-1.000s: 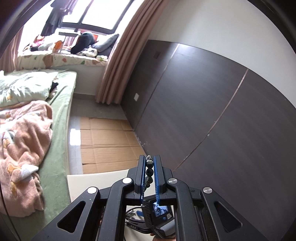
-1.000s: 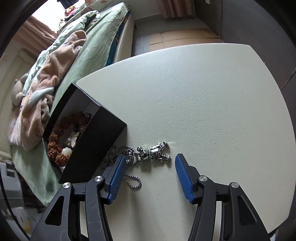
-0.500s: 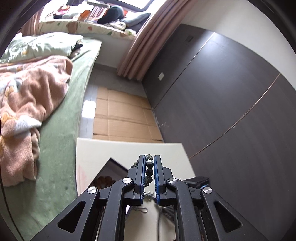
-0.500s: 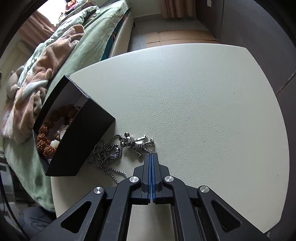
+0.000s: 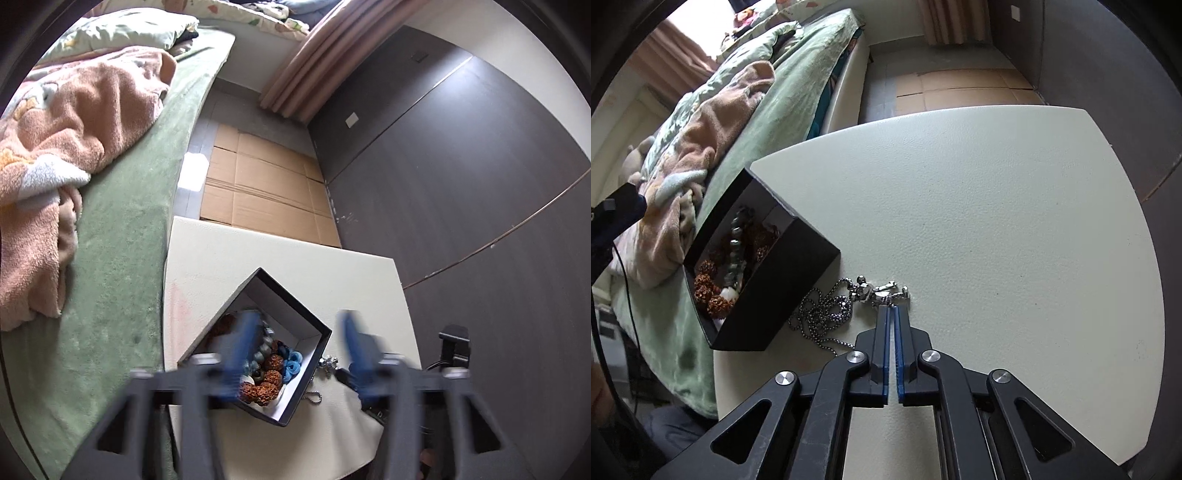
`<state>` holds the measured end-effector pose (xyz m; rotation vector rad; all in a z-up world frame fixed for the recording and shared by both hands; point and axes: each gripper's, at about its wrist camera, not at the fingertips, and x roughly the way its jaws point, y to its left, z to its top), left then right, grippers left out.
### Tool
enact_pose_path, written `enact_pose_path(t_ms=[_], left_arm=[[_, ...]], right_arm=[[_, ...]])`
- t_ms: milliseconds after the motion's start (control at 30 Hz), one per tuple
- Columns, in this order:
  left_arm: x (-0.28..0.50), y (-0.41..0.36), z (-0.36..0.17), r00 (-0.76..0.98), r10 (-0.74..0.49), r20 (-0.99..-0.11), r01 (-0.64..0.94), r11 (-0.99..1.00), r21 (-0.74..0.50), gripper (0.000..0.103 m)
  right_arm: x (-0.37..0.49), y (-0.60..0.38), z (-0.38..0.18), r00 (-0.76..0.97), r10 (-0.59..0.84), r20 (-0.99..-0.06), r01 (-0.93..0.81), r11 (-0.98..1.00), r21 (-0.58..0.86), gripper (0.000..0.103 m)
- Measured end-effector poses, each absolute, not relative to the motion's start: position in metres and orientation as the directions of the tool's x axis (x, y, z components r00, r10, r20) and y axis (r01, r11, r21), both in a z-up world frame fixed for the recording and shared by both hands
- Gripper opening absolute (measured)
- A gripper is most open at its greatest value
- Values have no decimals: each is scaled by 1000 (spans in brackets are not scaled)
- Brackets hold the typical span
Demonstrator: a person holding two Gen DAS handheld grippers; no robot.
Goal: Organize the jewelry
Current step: 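Release the green bracelet into the box while the right tool closes on the robot pendant necklace, then lift the silver robot pendant necklace high with the right tool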
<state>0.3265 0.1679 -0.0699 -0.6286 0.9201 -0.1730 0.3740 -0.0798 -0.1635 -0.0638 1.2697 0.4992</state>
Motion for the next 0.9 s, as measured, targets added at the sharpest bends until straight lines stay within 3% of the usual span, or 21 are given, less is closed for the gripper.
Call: enact_pose_path(t_ms=[67,367,633,733,833,900], left_arm=[[321,173,-68,629,-393,-671,-122,803,-584,83],[302,201,-65,650,-355,-672,-140,813,-565,83],[295,219,-71,652,-322,-686,-170,820,-546,83],[294,225,-72,656,-319,-684,-183,812,-555,83],[295,225,-71,660,-322,-679,-180,810,-558,83],[296,223,-71,660,-329,-676,-174,808,-563,83]], right_arm=[[373,-74,-163,225,288,-931,-448,879,164,53],[367,-46,-180,236,210,-949,-681,732,-7,54],[370,-37,-178,232,274,-933,-771,636,-5,48],[370,-42,-178,199,302,-932,-780,625,36,38],[363,-41,-177,178,309,-934,-801,597,45,19],[357,-43,-176,181,302,-936,-804,594,36,15]])
